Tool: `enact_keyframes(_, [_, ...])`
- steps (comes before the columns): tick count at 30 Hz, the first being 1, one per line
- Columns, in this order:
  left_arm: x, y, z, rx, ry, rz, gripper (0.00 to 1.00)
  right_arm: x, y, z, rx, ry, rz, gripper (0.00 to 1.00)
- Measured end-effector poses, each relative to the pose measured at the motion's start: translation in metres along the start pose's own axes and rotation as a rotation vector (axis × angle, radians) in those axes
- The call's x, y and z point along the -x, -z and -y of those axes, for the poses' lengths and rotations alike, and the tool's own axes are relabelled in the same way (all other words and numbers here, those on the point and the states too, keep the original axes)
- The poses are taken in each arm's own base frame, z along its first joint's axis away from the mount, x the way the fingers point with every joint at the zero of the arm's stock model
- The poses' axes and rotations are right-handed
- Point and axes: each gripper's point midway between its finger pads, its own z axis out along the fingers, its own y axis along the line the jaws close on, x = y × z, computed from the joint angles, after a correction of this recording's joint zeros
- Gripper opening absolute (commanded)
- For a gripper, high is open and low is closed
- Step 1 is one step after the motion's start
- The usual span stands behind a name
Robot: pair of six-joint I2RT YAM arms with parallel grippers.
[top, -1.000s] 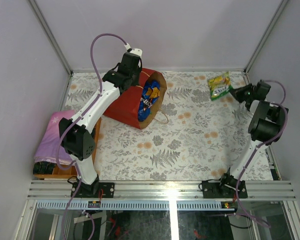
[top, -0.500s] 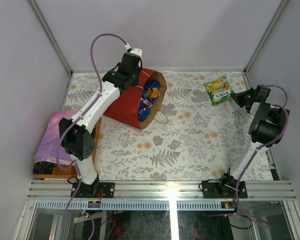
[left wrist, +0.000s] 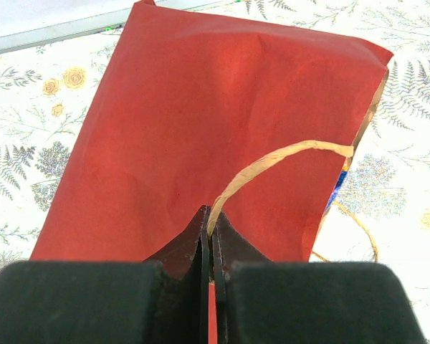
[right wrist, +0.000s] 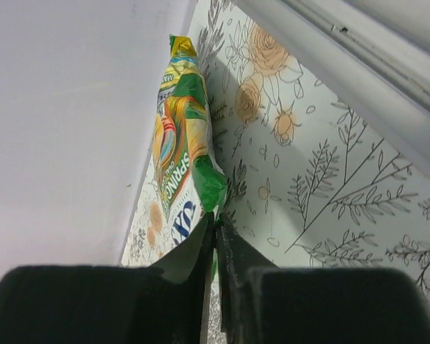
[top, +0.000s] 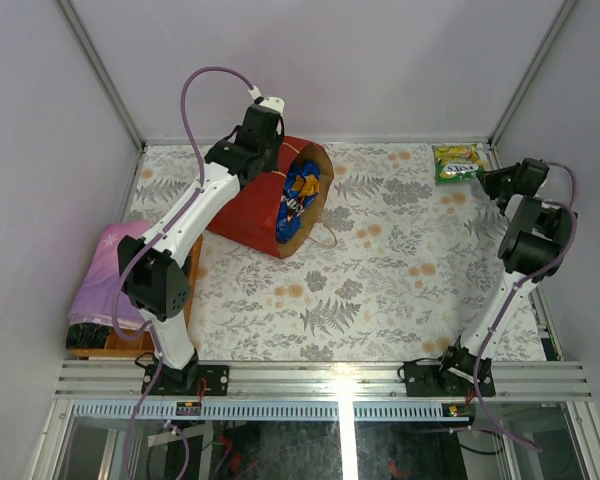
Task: Take the snacks out of the paper bag
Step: Place the snack at the corner of the board, then take out the snack from the paper bag.
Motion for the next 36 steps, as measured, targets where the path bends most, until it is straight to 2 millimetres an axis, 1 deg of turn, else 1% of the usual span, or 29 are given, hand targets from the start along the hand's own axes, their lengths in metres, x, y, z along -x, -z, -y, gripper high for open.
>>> enact_keyframes(2, [0.0,0.0,0.0,0.0,0.0,0.0,0.0,0.002,-0.003,0.0,-0.001,-0.008,0.007,0.64])
enact_keyframes(3, [0.0,0.0,0.0,0.001,0.0,0.0,0.0,0.002,-0.003,0.0,0.0,-0.009,0.009,0.76])
enact_keyframes(5, [0.0,0.0,0.0,0.002,-0.001,0.0,0.0,0.003,-0.002,-0.001,0.006,0.0,0.012,0.94])
enact_keyframes(6, [0.0,0.0,0.0,0.002,-0.002,0.0,0.0,0.002,0.0,-0.002,0.007,0.007,0.012,1.0])
enact_keyframes(8, [0.0,0.0,-0.001,0.003,-0.005,0.0,0.0,-0.004,0.01,-0.003,-0.005,0.024,0.008,1.0])
enact_keyframes(10, [0.0,0.0,-0.001,0.004,-0.007,0.001,0.0,-0.007,0.025,-0.01,-0.028,0.058,0.017,0.99])
enact_keyframes(12, [0.0,0.0,-0.001,0.006,-0.007,0.001,0.0,-0.007,0.046,-0.028,-0.037,0.115,0.054,0.99])
enact_keyframes(14, [0.001,0.001,-0.002,0.005,-0.006,0.004,0.0,-0.006,0.071,-0.057,-0.018,0.183,0.103,1.0])
enact_keyframes(15, [0.002,0.002,-0.002,0.005,-0.005,0.006,0.0,-0.009,0.086,-0.078,0.007,0.228,0.137,0.99])
enact_keyframes(16, [0.003,0.003,-0.002,0.005,-0.004,0.009,0.0,-0.017,0.1,-0.104,0.048,0.275,0.159,0.99])
enact_keyframes(17, [0.004,0.005,-0.002,0.004,-0.003,0.012,0.0,-0.031,0.113,-0.132,0.101,0.324,0.167,1.0])
enact_keyframes(18, [0.005,0.006,-0.003,0.004,-0.002,0.015,0.0,-0.049,0.122,-0.156,0.158,0.365,0.159,1.0])
enact_keyframes(19, [0.005,0.007,-0.003,0.004,-0.002,0.017,0.0,-0.077,0.133,-0.186,0.236,0.418,0.142,1.0])
enact_keyframes(20, [0.006,0.007,-0.003,0.004,-0.002,0.018,0.0,-0.112,0.143,-0.213,0.321,0.466,0.1,0.99])
enact_keyframes(21, [0.006,0.007,-0.003,0.004,-0.001,0.019,0.0,-0.138,0.149,-0.229,0.381,0.497,0.063,0.98])
enact_keyframes(22, [0.006,0.008,-0.003,0.004,-0.001,0.02,0.0,-0.18,0.157,-0.247,0.465,0.536,-0.009,0.96])
enact_keyframes(23, [0.007,0.008,-0.003,0.005,-0.001,0.021,0.0,-0.215,0.161,-0.255,0.52,0.565,-0.077,0.94])
enact_keyframes(24, [0.007,0.009,-0.003,0.005,-0.001,0.022,0.0,-0.247,0.163,-0.257,0.561,0.585,-0.144,0.91])
enact_keyframes(25, [0.007,0.009,-0.004,0.006,0.0,0.023,0.0,-0.277,0.163,-0.254,0.587,0.603,-0.212,0.89])
enact_keyframes(26, [0.007,0.01,-0.004,0.007,0.0,0.024,0.0,-0.304,0.161,-0.246,0.593,0.616,-0.277,0.86])
enact_keyframes(27, [0.008,0.01,-0.004,0.006,0.0,0.025,0.0,-0.327,0.156,-0.234,0.585,0.626,-0.335,0.85])
enact_keyframes(29, [0.009,0.012,-0.005,0.007,0.002,0.029,0.0,-0.363,0.147,-0.209,0.552,0.638,-0.43,0.83])
enact_keyframes(31, [0.01,0.013,-0.005,0.008,0.002,0.032,0.0,-0.388,0.139,-0.188,0.51,0.641,-0.503,0.81])
enact_keyframes(33, [0.011,0.015,-0.006,0.009,0.004,0.036,0.0,-0.402,0.133,-0.177,0.484,0.64,-0.541,0.78])
enact_keyframes(35, [0.013,0.017,-0.006,0.009,0.005,0.041,0.0,-0.41,0.129,-0.178,0.482,0.636,-0.56,0.74])
enact_keyframes(36, [0.014,0.018,-0.007,0.009,0.006,0.044,0.0,-0.413,0.127,-0.182,0.488,0.631,-0.561,0.73])
